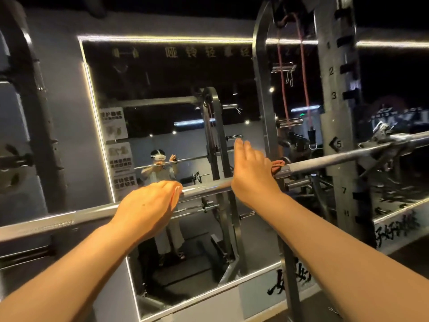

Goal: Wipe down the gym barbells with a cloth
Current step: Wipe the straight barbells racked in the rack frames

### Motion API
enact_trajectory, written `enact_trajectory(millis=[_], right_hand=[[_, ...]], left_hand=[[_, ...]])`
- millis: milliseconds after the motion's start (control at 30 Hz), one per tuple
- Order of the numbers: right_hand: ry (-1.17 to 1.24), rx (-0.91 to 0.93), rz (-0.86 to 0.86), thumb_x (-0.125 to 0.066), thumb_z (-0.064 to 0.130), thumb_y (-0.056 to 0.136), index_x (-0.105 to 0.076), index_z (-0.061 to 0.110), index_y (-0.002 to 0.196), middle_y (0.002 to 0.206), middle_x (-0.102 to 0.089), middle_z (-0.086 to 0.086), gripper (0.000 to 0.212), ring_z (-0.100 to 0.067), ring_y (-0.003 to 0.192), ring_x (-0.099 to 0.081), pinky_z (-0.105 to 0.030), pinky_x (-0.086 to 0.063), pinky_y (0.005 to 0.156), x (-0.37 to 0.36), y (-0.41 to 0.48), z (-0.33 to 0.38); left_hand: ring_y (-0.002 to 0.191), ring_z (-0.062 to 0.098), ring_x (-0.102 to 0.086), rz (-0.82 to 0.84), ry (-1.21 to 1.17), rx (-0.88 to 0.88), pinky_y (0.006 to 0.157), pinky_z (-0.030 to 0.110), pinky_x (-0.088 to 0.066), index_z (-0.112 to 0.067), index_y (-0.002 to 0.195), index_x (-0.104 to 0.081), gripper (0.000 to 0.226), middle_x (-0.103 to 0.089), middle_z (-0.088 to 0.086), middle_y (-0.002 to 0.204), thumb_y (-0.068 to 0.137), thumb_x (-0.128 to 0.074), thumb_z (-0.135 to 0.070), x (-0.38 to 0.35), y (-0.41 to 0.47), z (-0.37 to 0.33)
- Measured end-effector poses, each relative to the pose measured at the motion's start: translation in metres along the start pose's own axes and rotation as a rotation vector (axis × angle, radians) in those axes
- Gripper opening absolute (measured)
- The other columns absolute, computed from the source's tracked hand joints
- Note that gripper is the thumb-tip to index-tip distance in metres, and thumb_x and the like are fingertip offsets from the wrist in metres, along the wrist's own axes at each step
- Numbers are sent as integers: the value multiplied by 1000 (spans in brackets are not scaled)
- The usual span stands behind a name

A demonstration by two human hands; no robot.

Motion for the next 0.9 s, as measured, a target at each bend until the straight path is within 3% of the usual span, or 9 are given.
enact_trajectory(millis=[67,133,167,233,367,400,500,700,900], right_hand=[[155,-3,16,-60,5,97,-26,16,157,169,-8,-15,70,-34,144,-34,-39,-32,115,6,-1,-2],[270,-30,-23,-70,16,96,-61,14,125,160,-34,-13,30,-19,125,-57,-28,-44,99,15,2,-16],[346,-43,-55,-72,24,94,-69,15,105,141,-56,-10,14,-6,108,-64,-26,-47,89,18,2,-26],[412,2,-125,-66,40,97,-71,21,83,94,-69,7,24,-1,84,-64,-28,-46,81,19,1,-39],[200,227,-210,-46,33,105,-70,33,98,101,-65,22,25,-2,111,-54,-47,-19,114,-6,-9,-38],[200,283,-191,-47,30,105,-69,30,102,101,-66,20,23,-4,109,-57,-50,-23,115,-11,-9,-42],[141,252,-250,-46,32,103,-71,25,103,93,-70,11,26,-13,90,-64,-46,-49,92,-2,-2,-78],[63,-139,-275,-50,23,103,-62,16,97,89,-63,-2,15,-26,87,-60,-44,-49,77,-4,2,-99],[306,249,-171,-47,28,107,-59,18,131,122,-65,3,29,-17,115,-53,-32,-43,97,-23,-24,-11]], left_hand=[[115,20,-65,-7,-1,0,93,35,-56,-25,143,-47,38,-63,1,135,108,-36,-33,-1,0,1],[113,21,-67,-12,-4,1,92,35,-56,-23,144,-48,39,-64,2,134,107,-38,-34,-2,0,1],[112,21,-67,-10,-8,2,91,36,-57,-22,143,-49,40,-65,3,133,107,-37,-34,-3,0,1],[108,22,-69,-15,-9,0,89,37,-59,-21,139,-52,43,-67,4,129,105,-31,-36,-4,0,1],[98,20,-71,-27,6,-4,81,37,-61,-22,132,-58,50,-71,2,119,100,-24,-40,-5,1,1],[97,20,-71,-28,12,-6,81,36,-61,-22,131,-58,47,-71,2,118,101,-27,-40,-6,1,2],[100,17,-70,-21,16,-23,84,30,-59,-22,134,-55,36,-69,0,121,104,-42,-37,-8,2,4],[94,22,-71,-56,22,4,77,36,-61,-19,126,-59,35,-70,4,113,106,-35,-33,-9,5,0],[115,19,-66,13,19,8,95,32,-56,-21,144,-48,40,-64,3,133,106,-45,-34,-14,6,8]])
Point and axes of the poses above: each hand's wrist, its own y-axis towards the middle knuckle, its own x-axis out of the back of the hand, z = x × y, the point moved 4 cm from there along y, towards the middle knuckle
